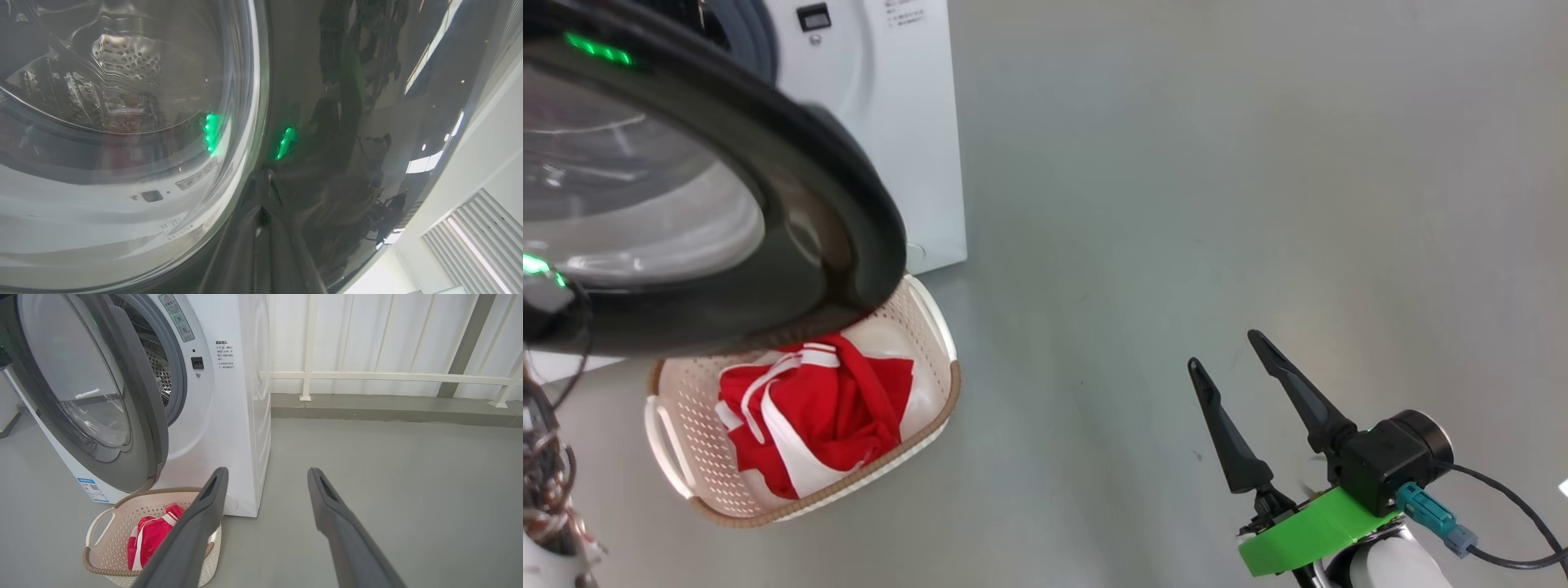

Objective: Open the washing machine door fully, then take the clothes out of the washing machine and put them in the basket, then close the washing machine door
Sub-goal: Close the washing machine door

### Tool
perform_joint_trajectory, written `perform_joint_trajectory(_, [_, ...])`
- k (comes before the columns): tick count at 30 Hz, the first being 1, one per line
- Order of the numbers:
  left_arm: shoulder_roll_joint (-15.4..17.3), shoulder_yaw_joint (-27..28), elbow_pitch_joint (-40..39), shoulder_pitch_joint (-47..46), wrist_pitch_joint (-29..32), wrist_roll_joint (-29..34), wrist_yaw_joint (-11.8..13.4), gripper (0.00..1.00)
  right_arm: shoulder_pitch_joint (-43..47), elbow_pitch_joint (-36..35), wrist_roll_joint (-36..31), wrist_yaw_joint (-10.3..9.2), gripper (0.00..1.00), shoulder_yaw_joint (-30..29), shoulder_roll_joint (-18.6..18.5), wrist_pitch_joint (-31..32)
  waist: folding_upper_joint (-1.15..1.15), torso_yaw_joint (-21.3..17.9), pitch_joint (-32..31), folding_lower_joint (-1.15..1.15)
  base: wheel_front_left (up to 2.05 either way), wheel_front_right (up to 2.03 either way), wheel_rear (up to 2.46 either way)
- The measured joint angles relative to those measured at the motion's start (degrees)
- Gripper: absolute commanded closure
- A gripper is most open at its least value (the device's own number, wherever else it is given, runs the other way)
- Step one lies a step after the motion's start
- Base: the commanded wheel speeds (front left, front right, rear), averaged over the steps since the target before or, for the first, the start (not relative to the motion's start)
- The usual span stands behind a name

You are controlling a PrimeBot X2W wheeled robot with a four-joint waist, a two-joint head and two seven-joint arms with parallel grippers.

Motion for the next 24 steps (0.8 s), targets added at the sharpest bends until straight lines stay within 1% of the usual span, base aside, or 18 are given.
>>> perform_joint_trajectory(9, [1.8,-0.2,3.8,-5.7,1.1,0.0,-2.0,1.00,-1.0,-0.8,0.0,0.00,0.00,1.3,0.0,0.0,0.00,-0.9,2.2,0.00,0.00,0.00,0.00])
perform_joint_trajectory(15, [1.8,-0.5,4.8,-6.8,3.1,-0.8,-3.4,1.00,-1.0,-0.9,0.0,0.00,0.00,1.4,0.0,0.0,0.00,-0.7,2.8,0.00,0.00,0.00,0.00])
perform_joint_trajectory(18, [1.6,-0.7,4.9,-6.6,4.6,-1.6,-3.5,1.00,-1.0,-0.6,0.0,0.00,0.00,1.3,0.0,0.0,0.00,-0.4,2.3,0.00,0.00,0.00,0.00])
perform_joint_trajectory(20, [1.4,-1.1,4.3,-6.1,5.2,-1.6,-3.9,0.53,-1.1,-0.3,0.0,0.00,0.00,1.2,0.0,0.0,0.00,-0.1,1.7,0.00,0.00,0.00,0.00])
perform_joint_trajectory(21, [1.1,-1.1,3.9,-5.8,5.4,-1.7,-3.9,0.02,-1.1,-0.1,0.0,0.00,0.00,1.1,0.0,0.0,0.00,0.0,1.4,0.00,0.00,0.00,0.00])
perform_joint_trajectory(22, [0.9,-1.2,3.4,-5.2,5.6,-1.7,-3.9,0.00,-1.1,0.1,0.0,0.00,0.00,1.0,0.0,0.0,0.00,0.2,1.0,0.00,0.00,0.00,0.00])
perform_joint_trajectory(24, [0.4,-1.3,2.4,-3.4,5.7,-1.7,-4.0,0.00,-1.1,0.4,0.0,0.00,0.00,0.8,0.0,0.0,0.00,0.5,0.2,0.00,0.00,0.00,0.00])
